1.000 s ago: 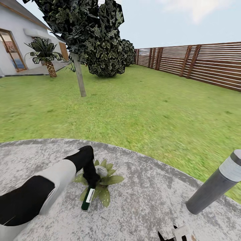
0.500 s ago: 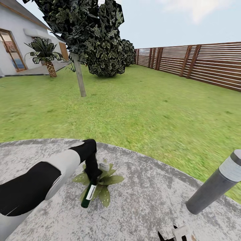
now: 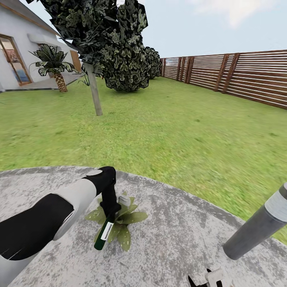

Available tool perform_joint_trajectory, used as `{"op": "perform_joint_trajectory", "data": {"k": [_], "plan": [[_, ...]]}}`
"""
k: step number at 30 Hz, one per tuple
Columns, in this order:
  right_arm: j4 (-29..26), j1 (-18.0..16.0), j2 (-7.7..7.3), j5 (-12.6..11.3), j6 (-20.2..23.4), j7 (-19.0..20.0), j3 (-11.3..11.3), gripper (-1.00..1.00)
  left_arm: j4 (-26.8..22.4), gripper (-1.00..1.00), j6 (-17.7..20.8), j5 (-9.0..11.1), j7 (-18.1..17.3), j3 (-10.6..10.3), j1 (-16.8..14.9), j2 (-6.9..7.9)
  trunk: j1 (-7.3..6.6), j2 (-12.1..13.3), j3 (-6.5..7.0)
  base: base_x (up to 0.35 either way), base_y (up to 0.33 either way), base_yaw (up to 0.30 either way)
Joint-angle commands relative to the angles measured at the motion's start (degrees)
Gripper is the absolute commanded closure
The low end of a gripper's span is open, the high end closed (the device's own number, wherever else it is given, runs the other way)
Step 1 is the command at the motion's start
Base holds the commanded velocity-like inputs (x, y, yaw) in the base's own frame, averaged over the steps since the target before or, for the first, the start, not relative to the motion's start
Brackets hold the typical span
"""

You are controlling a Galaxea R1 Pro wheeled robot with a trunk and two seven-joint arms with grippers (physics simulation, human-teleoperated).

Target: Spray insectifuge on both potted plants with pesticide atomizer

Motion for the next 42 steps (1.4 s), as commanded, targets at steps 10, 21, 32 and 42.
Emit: {"op": "perform_joint_trajectory", "data": {"k": [10, 21, 32, 42], "plan": [[-0.07, -0.04, 0.02, 0.13, -0.17, 0.46, -0.49, -1.0, 0.01, 1.0, 0.57, -0.56, -0.5, 0.2, 0.7, -0.51, 0.02, -0.02, -0.05, 0.228, 0.0, -0.002], [-0.02, -0.04, 0.02, 0.13, -0.16, 0.46, -0.49, -1.0, -0.02, 1.0, 0.59, -3.68, -0.5, 0.21, 4.1, -1.06, 0.02, -0.02, -0.05, 0.006, 0.0, -0.14], [-0.01, -0.04, 0.02, 0.13, -0.16, 0.46, -0.49, -1.0, -0.05, 1.0, 0.5, -3.9, -0.5, 0.27, 6.24, -0.77, 0.02, -0.02, -0.05, 0.0, 0.0, -0.003], [-0.06, -0.04, 0.02, 0.13, -0.16, 0.46, -0.49, -1.0, -1.35, 1.0, 0.58, -3.9, -0.5, 0.28, 6.23, -0.94, 0.02, -0.02, -0.05, 0.031, 0.0, 0.0]]}}
